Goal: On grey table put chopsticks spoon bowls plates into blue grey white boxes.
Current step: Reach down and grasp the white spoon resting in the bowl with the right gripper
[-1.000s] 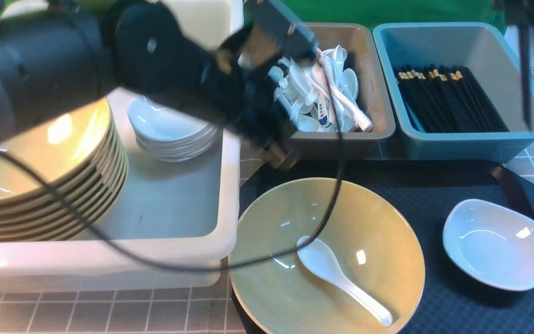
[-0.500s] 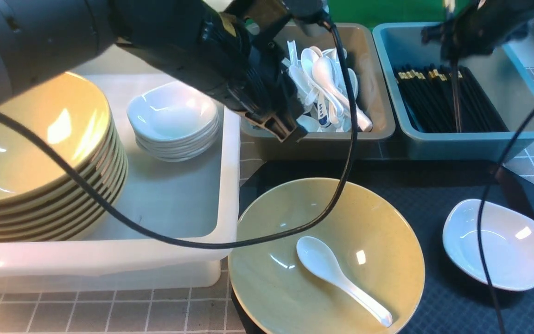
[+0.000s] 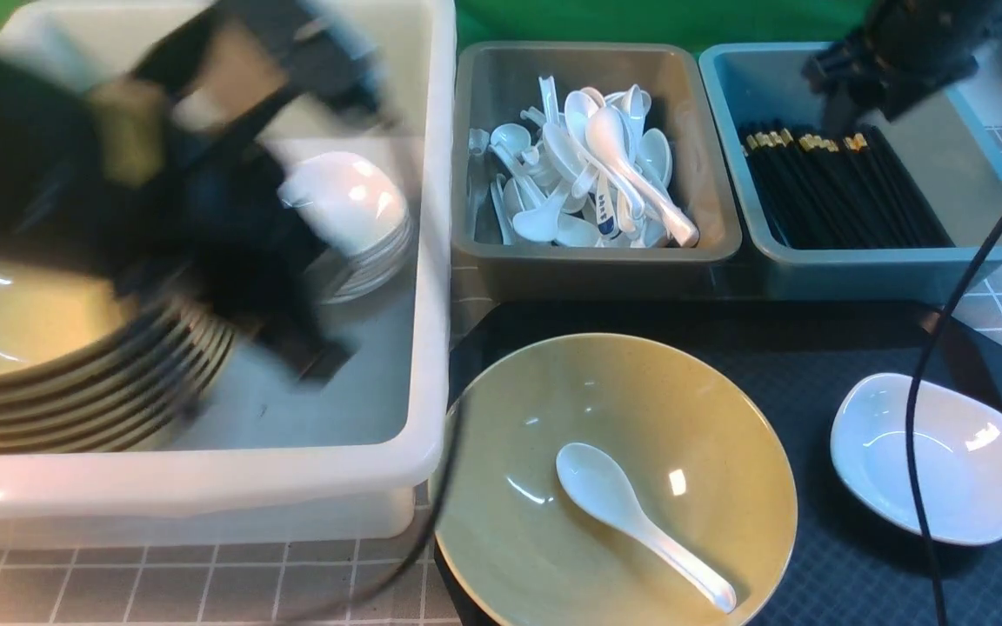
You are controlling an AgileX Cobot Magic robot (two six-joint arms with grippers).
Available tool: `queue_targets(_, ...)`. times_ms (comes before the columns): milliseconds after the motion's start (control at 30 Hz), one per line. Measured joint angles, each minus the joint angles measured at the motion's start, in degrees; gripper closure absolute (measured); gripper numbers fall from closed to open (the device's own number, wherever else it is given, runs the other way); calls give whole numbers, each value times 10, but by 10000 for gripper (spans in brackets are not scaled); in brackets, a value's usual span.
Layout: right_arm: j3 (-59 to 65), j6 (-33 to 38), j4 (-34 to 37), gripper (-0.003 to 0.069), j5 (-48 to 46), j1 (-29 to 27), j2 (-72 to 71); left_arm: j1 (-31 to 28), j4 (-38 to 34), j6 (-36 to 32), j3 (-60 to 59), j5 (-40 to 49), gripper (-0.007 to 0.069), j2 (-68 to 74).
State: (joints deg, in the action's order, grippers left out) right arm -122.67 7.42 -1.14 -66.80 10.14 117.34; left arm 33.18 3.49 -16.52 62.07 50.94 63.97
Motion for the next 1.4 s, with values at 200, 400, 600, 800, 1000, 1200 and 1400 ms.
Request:
queue_targets(200,154,29,20,260,0,140,-139,0,-13,35,-115,-13,635,-123)
queue_targets(400,305,29,25,260,0,255,-206,0,-41,39,-182,-58,635,-181)
queue_targets(600,398,2,17,260,0,332,-189,0,-54,39,-215,-85,635,-186)
queue_targets(800,402,-31,-1,260,0,331,-141,0,-56,26,-220,-90,635,-185)
queue_targets(1000,402,-29,3,260,1,332,-90,0,-56,19,-220,-93,635,-185)
queue_targets(1200,402,-18,5,274,1,332,-54,0,-56,19,-220,-93,635,-185)
queue_targets(1400,396,26,5,503,0,332,-44,0,-58,17,-220,-95,635,-185)
